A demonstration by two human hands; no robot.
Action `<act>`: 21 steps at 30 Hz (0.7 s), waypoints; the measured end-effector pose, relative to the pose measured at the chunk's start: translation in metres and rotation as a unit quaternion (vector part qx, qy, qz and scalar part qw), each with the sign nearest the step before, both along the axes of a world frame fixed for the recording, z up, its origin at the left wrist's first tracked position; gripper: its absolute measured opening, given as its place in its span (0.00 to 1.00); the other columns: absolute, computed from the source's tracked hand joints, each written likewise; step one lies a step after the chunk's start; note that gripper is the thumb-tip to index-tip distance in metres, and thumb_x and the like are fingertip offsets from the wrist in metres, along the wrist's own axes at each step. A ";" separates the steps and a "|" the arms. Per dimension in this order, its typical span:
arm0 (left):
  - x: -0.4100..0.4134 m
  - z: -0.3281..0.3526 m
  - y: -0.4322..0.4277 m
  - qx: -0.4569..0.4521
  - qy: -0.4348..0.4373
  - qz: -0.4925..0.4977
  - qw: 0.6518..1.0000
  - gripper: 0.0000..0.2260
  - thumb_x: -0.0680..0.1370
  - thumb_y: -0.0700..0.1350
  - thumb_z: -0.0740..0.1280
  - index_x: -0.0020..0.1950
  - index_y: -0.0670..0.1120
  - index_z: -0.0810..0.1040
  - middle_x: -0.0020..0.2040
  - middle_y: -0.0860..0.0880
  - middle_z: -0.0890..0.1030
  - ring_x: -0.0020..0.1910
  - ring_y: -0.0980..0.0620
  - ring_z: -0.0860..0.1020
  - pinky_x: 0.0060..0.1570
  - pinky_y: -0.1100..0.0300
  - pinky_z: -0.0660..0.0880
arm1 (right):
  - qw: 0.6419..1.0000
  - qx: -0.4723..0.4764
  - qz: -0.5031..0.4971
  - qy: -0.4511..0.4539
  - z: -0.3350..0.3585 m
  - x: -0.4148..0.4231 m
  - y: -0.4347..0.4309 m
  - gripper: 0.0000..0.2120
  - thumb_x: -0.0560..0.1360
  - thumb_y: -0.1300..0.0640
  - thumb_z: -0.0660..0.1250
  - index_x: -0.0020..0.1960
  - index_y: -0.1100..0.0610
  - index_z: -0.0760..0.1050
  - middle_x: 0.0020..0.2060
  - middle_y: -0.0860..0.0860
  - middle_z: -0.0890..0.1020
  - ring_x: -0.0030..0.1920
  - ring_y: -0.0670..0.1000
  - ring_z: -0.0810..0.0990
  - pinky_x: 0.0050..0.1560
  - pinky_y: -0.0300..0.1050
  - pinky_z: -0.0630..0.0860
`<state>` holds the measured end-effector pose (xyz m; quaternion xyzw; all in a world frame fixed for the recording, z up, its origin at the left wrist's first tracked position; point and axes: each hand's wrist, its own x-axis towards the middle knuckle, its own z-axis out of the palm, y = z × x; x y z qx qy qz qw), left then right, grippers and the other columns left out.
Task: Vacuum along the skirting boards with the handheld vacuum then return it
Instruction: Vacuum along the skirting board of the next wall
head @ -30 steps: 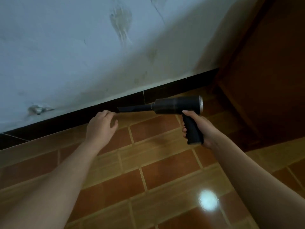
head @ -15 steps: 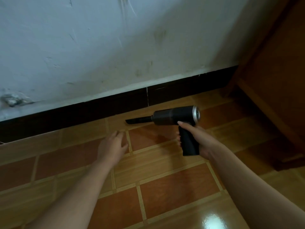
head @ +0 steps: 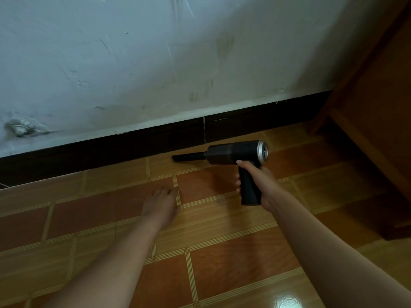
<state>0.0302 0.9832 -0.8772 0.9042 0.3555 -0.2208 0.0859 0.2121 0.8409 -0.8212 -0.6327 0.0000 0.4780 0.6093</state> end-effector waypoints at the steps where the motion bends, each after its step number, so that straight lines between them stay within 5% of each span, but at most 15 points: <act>1: 0.001 -0.002 0.001 -0.002 -0.001 -0.002 1.000 0.28 0.81 0.55 0.57 0.77 0.49 0.52 0.76 0.45 0.60 0.75 0.46 0.56 0.70 0.53 0.58 | 1.000 0.001 -0.005 -0.003 0.000 -0.001 0.001 0.10 0.72 0.54 0.70 0.51 0.58 0.75 0.35 0.54 0.79 0.30 0.49 0.77 0.30 0.42 0.76; 8: 0.003 -0.018 -0.012 -0.025 0.053 0.008 0.998 0.33 0.81 0.57 0.54 0.77 0.42 0.44 0.78 0.41 0.47 0.77 0.45 0.45 0.74 0.53 0.45 | 0.999 0.002 -0.029 -0.021 -0.007 -0.003 0.006 0.10 0.72 0.53 0.71 0.50 0.56 0.75 0.34 0.53 0.79 0.30 0.48 0.77 0.30 0.41 0.76; 21: 0.018 -0.016 -0.014 -0.023 0.057 0.037 0.997 0.35 0.80 0.59 0.55 0.77 0.40 0.46 0.77 0.39 0.51 0.77 0.44 0.48 0.74 0.54 0.47 | 0.996 -0.005 -0.087 -0.035 -0.014 0.023 -0.010 0.09 0.73 0.55 0.69 0.51 0.58 0.75 0.31 0.53 0.78 0.27 0.48 0.76 0.29 0.41 0.74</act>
